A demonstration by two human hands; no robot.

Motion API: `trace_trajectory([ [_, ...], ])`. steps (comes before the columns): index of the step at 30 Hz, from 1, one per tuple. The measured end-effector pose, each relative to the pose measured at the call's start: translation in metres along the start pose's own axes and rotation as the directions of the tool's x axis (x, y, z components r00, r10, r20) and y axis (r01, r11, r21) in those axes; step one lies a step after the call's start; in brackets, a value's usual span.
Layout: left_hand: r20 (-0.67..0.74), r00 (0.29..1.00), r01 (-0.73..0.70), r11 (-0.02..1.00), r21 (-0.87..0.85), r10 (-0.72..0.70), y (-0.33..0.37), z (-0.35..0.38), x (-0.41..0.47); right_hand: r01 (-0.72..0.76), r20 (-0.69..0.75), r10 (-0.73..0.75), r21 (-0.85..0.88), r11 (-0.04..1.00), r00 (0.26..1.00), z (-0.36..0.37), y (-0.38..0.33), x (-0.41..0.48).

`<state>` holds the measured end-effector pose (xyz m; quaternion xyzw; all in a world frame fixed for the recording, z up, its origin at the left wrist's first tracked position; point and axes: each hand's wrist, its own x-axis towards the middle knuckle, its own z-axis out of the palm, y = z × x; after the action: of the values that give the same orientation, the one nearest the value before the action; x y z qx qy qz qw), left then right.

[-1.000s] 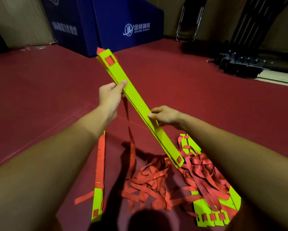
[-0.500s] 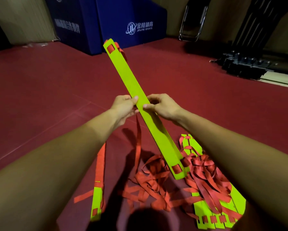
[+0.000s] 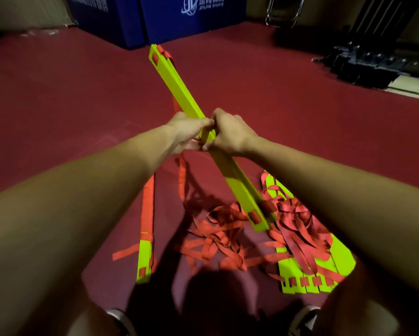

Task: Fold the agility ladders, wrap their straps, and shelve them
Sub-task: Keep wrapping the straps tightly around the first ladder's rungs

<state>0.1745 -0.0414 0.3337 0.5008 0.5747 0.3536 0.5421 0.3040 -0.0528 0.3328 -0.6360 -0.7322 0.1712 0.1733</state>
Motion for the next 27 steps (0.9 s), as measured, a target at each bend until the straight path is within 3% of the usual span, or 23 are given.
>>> trace_trajectory([
  [2,0.019,1.000,0.017,1.000,-0.011,-0.017,-0.002,-0.006,0.000,0.020,0.071,-0.024,0.064,0.998,0.997,0.000,-0.005,-0.004],
  [4,0.041,0.998,0.045,0.999,-0.009,-0.044,-0.002,-0.014,-0.002,-0.032,0.190,-0.020,0.267,0.963,0.982,0.002,-0.005,-0.008],
  [6,0.042,0.998,0.054,0.999,0.004,-0.054,-0.002,-0.021,-0.002,-0.137,0.315,-0.028,0.488,0.862,0.949,0.002,-0.003,-0.012],
  [8,0.028,0.998,0.059,0.998,0.026,-0.059,-0.001,-0.027,0.000,-0.253,0.421,-0.026,0.592,0.765,0.907,-0.001,0.000,-0.014],
  [10,0.007,0.998,0.065,0.997,0.039,-0.065,0.000,-0.032,0.001,-0.343,0.538,-0.017,0.560,0.754,0.843,-0.002,0.003,-0.017],
  [12,-0.020,0.998,0.062,0.997,0.035,-0.061,0.002,-0.038,0.003,-0.356,0.667,0.003,0.394,0.847,0.745,0.002,0.008,-0.023],
  [14,-0.031,0.997,0.064,0.998,-0.001,-0.064,0.003,-0.044,0.005,-0.278,0.804,0.000,0.206,0.938,0.594,0.010,0.014,-0.032],
  [16,-0.028,0.997,0.067,0.997,-0.038,-0.069,0.004,-0.047,0.006,-0.222,0.906,0.008,0.095,0.970,0.422,0.018,0.019,-0.041],
  [17,-0.035,0.997,0.068,0.997,-0.047,-0.070,0.003,-0.048,0.006,-0.207,0.927,0.027,0.055,0.977,0.375,0.021,0.020,-0.045],
  [23,-0.094,0.995,0.006,0.999,-0.051,-0.011,0.002,-0.055,0.009,-0.123,0.924,0.179,-0.145,0.982,0.337,0.038,0.028,-0.049],
  [25,-0.090,0.996,-0.025,1.000,-0.001,0.025,0.000,-0.056,0.011,-0.164,0.917,0.151,-0.096,0.982,0.370,0.038,0.027,-0.044],
  [27,-0.070,0.997,-0.040,0.997,0.068,0.045,-0.004,-0.055,0.013,-0.272,0.895,0.060,0.070,0.960,0.442,0.035,0.024,-0.038],
])
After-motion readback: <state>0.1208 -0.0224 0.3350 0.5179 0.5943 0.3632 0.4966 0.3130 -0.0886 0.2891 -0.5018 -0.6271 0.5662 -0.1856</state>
